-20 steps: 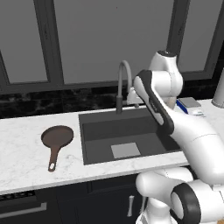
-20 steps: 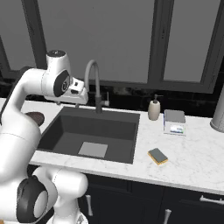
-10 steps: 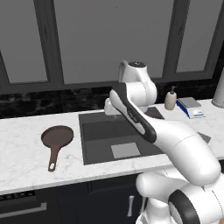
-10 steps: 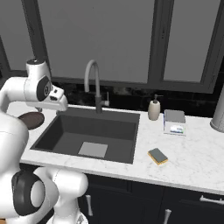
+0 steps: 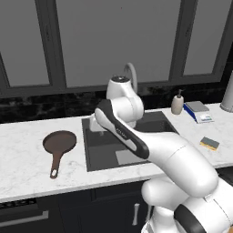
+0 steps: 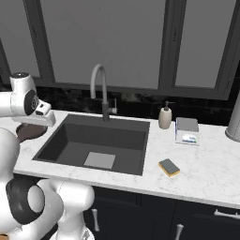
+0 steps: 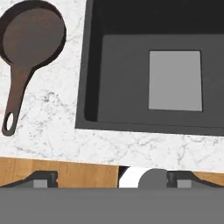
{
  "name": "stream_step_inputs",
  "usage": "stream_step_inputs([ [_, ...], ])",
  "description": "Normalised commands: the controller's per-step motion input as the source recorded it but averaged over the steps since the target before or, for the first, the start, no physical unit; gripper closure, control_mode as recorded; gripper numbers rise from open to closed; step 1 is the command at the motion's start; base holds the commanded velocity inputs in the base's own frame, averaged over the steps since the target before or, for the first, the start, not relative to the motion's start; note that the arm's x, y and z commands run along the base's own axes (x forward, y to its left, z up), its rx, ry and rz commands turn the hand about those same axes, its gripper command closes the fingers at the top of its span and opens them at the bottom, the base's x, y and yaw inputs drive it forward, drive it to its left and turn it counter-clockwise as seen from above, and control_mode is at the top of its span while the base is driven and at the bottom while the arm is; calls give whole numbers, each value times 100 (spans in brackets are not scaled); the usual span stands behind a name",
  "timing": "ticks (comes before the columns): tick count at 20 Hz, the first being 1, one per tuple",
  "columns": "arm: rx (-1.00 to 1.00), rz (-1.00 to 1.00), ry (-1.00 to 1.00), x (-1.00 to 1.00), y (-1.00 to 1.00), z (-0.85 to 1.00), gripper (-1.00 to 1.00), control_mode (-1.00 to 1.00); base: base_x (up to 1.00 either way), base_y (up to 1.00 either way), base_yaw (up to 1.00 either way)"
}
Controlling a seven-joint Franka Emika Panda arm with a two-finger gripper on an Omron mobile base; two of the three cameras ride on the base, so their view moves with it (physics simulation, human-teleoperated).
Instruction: Pick the pan and sponge and place them into the sink. Then turn on the water.
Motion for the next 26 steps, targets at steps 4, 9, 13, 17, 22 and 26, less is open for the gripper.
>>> stream_step_inputs([
  [4, 0, 0, 15, 0, 63, -33, -100, -100, 0, 0, 0],
  [9, 0, 0, 11, 0, 68, -35, -100, -100, 0, 0, 0],
  [13, -2, -2, 1, 0, 53, -34, -100, -100, 0, 0, 0],
  [17, -4, -3, 0, 0, 48, -28, -100, -100, 0, 0, 0],
  [22, -3, -2, 0, 0, 42, -26, -100, -100, 0, 0, 0],
  [26, -7, -3, 0, 8, 46, -22, -100, -100, 0, 0, 0],
])
